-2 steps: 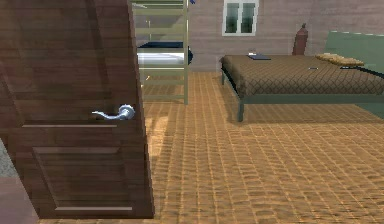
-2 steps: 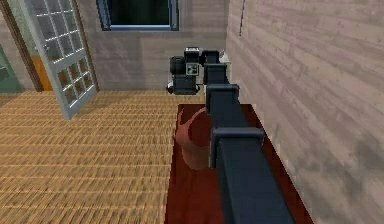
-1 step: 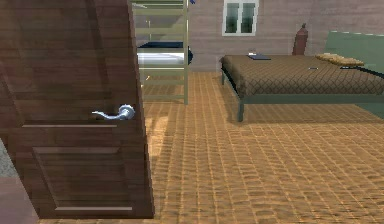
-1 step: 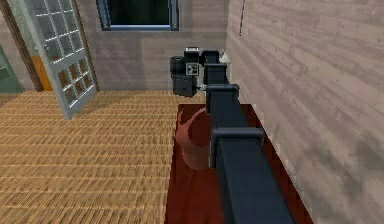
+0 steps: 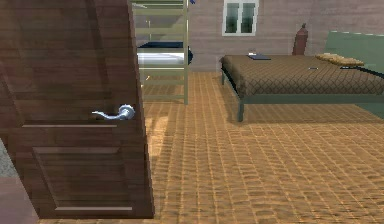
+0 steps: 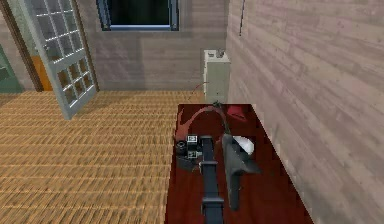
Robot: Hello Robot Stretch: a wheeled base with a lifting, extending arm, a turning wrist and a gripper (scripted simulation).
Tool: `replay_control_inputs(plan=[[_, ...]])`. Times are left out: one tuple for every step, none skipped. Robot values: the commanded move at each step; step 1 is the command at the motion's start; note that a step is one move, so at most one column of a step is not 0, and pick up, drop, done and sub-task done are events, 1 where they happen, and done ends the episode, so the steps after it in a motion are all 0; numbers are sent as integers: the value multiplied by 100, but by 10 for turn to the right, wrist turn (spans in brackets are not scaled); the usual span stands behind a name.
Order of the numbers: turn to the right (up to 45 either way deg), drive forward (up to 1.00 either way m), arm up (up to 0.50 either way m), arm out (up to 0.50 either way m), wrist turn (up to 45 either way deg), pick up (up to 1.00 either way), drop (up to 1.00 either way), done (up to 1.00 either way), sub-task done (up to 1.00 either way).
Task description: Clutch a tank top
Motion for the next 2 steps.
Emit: replay_control_inputs(plan=[[0,0,0,0,0,100,0,0,0],[0,0,10,0,0,0,0,0,0]])
